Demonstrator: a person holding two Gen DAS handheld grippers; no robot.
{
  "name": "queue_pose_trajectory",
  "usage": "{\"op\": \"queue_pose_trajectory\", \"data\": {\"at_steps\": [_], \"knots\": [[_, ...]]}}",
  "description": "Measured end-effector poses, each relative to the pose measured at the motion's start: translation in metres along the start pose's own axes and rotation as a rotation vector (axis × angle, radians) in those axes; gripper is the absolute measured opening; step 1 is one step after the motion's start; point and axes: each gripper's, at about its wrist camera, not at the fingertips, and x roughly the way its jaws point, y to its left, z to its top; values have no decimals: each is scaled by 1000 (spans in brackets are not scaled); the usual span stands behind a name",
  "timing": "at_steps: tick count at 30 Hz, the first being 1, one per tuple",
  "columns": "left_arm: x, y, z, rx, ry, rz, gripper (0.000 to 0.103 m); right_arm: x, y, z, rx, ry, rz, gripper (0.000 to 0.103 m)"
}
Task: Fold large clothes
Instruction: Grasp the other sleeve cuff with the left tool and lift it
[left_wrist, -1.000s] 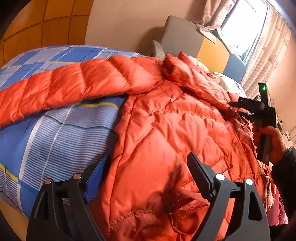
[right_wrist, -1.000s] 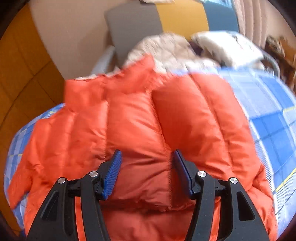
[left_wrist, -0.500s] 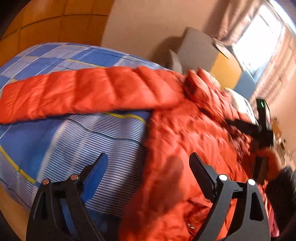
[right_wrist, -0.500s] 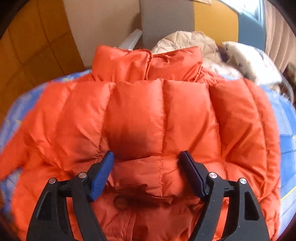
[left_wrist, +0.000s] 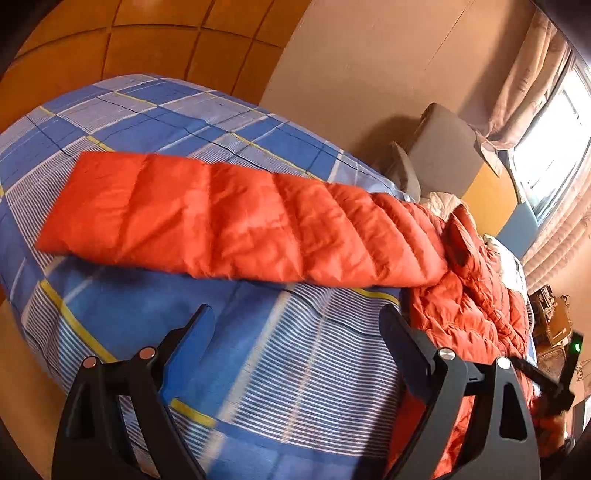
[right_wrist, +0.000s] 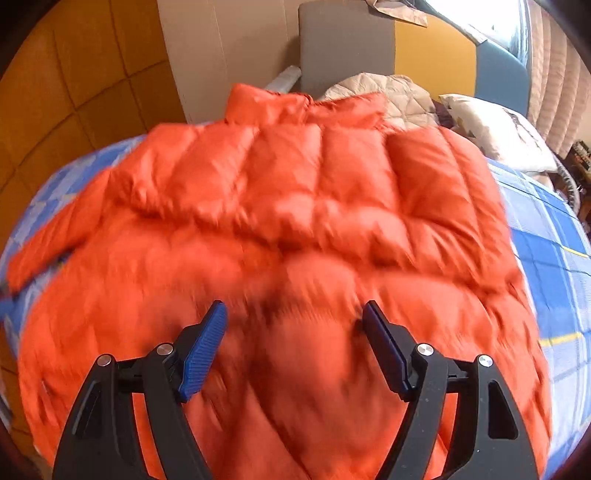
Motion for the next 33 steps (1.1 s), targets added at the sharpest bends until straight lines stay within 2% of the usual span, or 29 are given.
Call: {"op": "queue_pose_trajectory", "data": {"at_steps": [2, 4, 5, 10, 12, 14, 16, 18, 19, 20, 23, 29, 33], "knots": [[0, 10, 4, 3, -2, 9, 90, -9, -4, -14, -2, -5, -13, 75], [1, 23, 9, -5, -12, 53, 90, -19, -7, -27, -7, -8, -17, 77], [2, 33, 13, -32, -17, 71, 89, -24, -7, -32, -12, -13, -23, 80], [1, 89, 31, -242, -57, 103, 85, -42, -5, -48, -18, -42, -43, 80], [4, 107, 36, -321, -69, 104, 77, -46, -6, -54, -13, -43, -47, 80], [9, 113, 40, -344, -70, 101, 73, -47, -9, -58, -9, -38, -63, 80], [16, 111, 43, -332, -71, 125, 61, -47, -13, -63, 8, -27, -70, 80], [23, 108, 45, -309, -64, 146, 41, -48, -17, -66, 18, -22, -74, 80], [24, 108, 45, -303, -63, 153, 34, -49, -18, -67, 18, -21, -79, 80], [26, 108, 46, -299, -61, 159, 22, -50, -19, -68, 18, -21, -82, 80], [23, 108, 46, -280, -74, 157, 8, -52, -23, -71, 23, -19, -94, 80], [9, 87, 51, -170, -112, 148, 4, -55, -30, -76, 46, -27, -120, 80], [-3, 64, 56, -95, -141, 113, 3, -49, -38, -80, 75, 6, -158, 80]]}}
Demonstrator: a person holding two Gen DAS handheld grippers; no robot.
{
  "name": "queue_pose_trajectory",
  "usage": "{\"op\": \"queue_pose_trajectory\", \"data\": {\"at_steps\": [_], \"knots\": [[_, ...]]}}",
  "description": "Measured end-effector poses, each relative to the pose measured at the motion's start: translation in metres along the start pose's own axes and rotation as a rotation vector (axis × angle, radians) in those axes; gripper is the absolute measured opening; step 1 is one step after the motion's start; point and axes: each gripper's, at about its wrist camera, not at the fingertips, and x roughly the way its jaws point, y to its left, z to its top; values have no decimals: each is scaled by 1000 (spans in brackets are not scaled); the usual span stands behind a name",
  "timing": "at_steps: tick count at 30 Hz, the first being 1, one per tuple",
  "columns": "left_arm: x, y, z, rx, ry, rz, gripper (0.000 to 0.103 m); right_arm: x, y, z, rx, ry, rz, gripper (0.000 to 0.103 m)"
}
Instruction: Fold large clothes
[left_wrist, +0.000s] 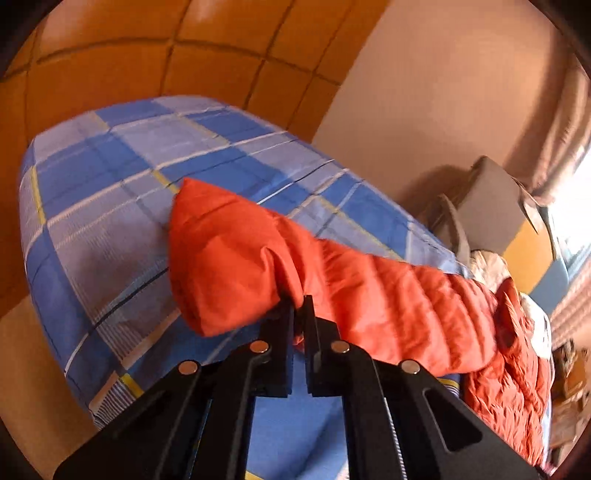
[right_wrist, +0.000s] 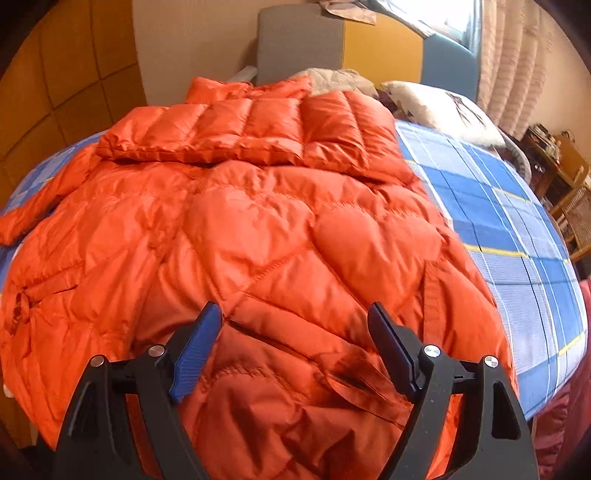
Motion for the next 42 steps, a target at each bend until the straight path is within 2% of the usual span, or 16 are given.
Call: {"op": "queue_pose_trajectory", "data": {"at_steps": [3, 6, 11, 14, 19, 20, 22, 23, 24, 29, 32, 35, 39, 42], "knots": [[-16, -24, 1, 59, -31, -54, 3, 7, -4, -4, 14, 27, 3, 80], [-33, -54, -1, 141, -57, -125, 3, 10, -1, -4, -31, 46, -4, 81], [-63, -135, -18, 372, -78, -305, 3, 12, -3, -1, -92, 76, 23, 81], [-75, -181, -36, 481, -62, -401, 2, 12, -3, -2, -96, 69, 27, 81], [-83, -248, -85, 598, 51, -560, 3, 9, -9, -5, -66, 51, 52, 84], [-80, -261, -100, 628, 93, -586, 5, 9, -11, -5, -56, 51, 63, 86], [-75, -277, -122, 661, 147, -620, 23, 7, -16, -6, -40, 47, 83, 87], [-72, -284, -133, 675, 180, -644, 37, 7, -17, -7, -41, 47, 87, 87], [-71, -290, -142, 687, 192, -647, 48, 7, -17, -7, -43, 46, 91, 87], [-64, -290, -158, 682, 251, -660, 51, 5, -20, -7, -29, 39, 107, 87], [-67, -283, -157, 678, 249, -637, 57, 3, -21, -6, -13, 37, 116, 87], [-65, -270, -157, 688, 236, -556, 61, -4, -22, 2, 26, 8, 161, 87], [-60, -256, -154, 698, 222, -451, 63, -6, -11, 21, 57, -10, 265, 84], [-55, -244, -152, 682, 221, -419, 64, 1, 6, 37, 78, -2, 342, 75]]}}
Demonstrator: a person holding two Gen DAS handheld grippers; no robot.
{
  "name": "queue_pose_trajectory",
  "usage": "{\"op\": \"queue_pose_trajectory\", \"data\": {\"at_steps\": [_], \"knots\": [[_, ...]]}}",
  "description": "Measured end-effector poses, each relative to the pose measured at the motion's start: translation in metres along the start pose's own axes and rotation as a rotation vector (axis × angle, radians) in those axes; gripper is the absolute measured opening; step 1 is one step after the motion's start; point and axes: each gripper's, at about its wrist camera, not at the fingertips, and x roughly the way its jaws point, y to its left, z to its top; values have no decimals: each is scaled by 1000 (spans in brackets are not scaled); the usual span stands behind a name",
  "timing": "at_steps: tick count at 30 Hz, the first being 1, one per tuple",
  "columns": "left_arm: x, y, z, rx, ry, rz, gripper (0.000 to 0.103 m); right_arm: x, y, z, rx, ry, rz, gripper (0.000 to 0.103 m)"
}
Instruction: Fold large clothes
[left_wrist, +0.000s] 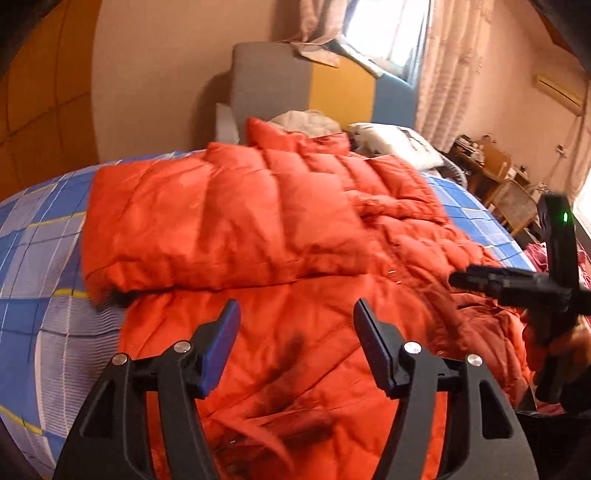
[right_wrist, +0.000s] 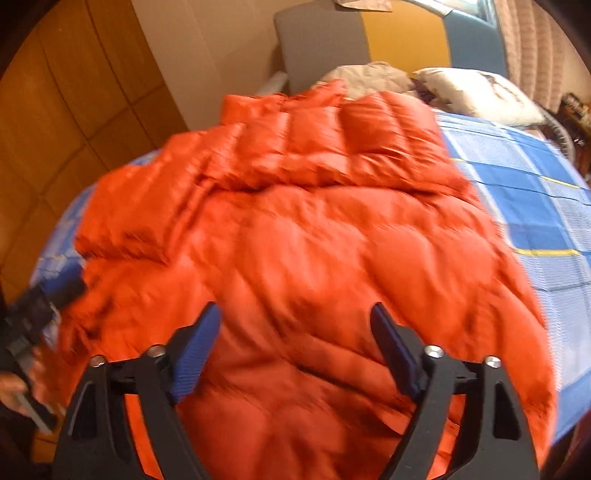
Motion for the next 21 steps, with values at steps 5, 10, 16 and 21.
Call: {"op": "queue_pose_trajectory", "data": {"at_steps": [5, 10, 16, 21], "knots": [[7, 11, -10, -7, 10, -6, 66, 21, 27, 22, 29, 8, 123, 74], [16, 18, -18, -2, 36, -9, 66, 53, 47, 39, 81, 53, 205, 69], [20, 30, -22, -58, 35, -12, 66, 84, 67, 58, 122, 78, 253, 51], [23, 37, -16, -85, 32, 2, 66, 75, 86, 75, 43, 16, 214, 7]]}}
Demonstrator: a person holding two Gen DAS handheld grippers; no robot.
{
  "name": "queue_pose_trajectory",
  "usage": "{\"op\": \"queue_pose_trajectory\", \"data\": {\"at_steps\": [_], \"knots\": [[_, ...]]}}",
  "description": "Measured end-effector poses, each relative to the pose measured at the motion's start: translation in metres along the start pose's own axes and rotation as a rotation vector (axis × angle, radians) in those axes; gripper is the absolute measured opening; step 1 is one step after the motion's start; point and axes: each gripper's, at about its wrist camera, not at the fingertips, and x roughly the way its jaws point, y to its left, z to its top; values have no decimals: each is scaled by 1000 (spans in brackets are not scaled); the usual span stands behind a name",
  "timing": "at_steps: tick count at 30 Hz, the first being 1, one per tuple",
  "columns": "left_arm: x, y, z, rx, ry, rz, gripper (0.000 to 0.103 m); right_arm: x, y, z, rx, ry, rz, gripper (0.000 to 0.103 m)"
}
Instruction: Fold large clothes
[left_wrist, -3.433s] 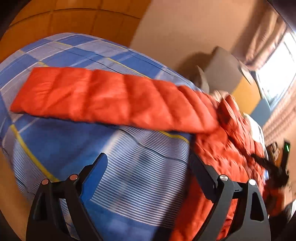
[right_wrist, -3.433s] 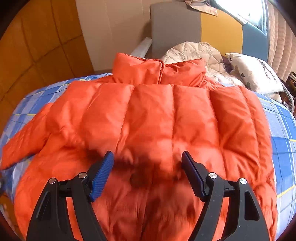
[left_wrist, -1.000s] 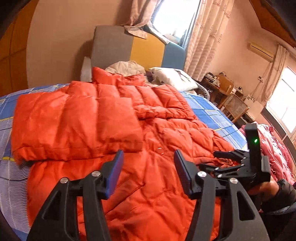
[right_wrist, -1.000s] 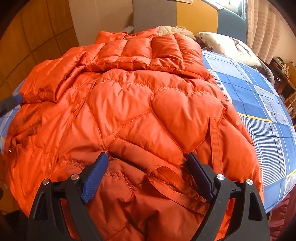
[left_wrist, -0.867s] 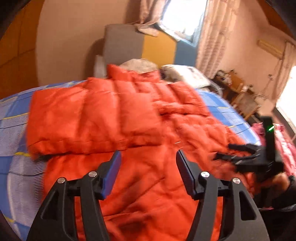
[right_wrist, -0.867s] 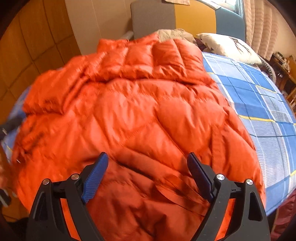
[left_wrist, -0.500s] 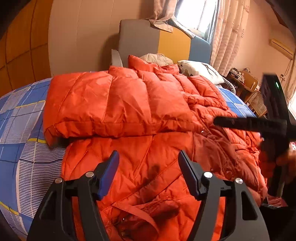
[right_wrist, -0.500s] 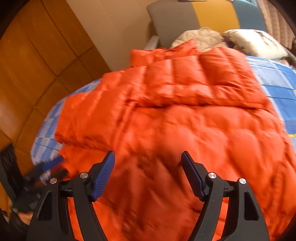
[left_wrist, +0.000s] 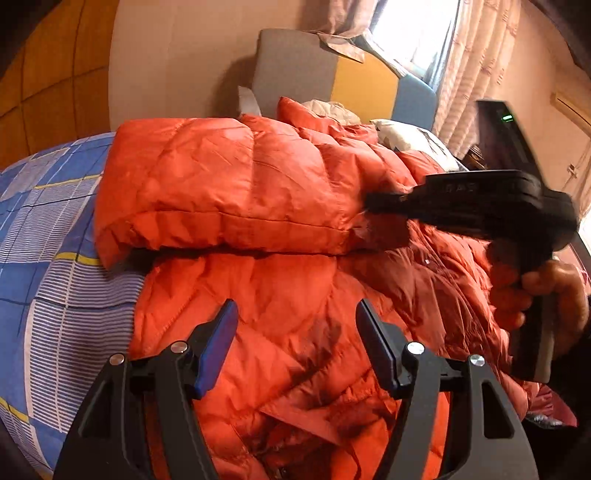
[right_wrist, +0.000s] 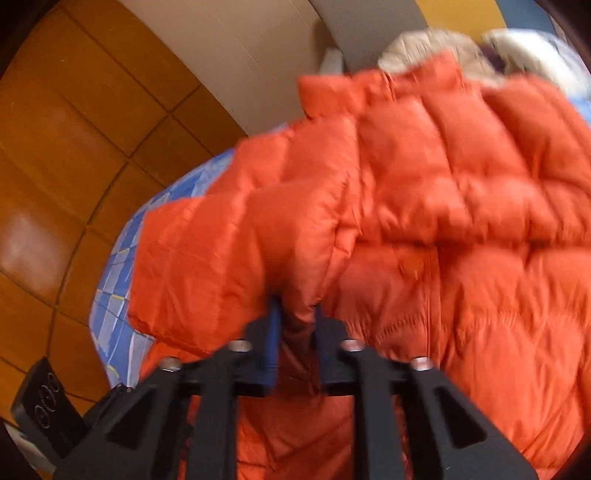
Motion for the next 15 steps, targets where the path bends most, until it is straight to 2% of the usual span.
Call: {"op": "queue_pose_trajectory", "data": {"at_steps": [3, 7, 15], "knots": [[2, 4, 11, -26, -12, 19, 66, -25, 7, 14, -53, -86, -38, 5], [8, 9, 27, -47, -23, 31, 66, -56, -7, 33, -72, -182, -118, 4], [31, -4, 57, -25, -19, 56, 68, -89, -75, 53, 55, -287, -255, 5]]}}
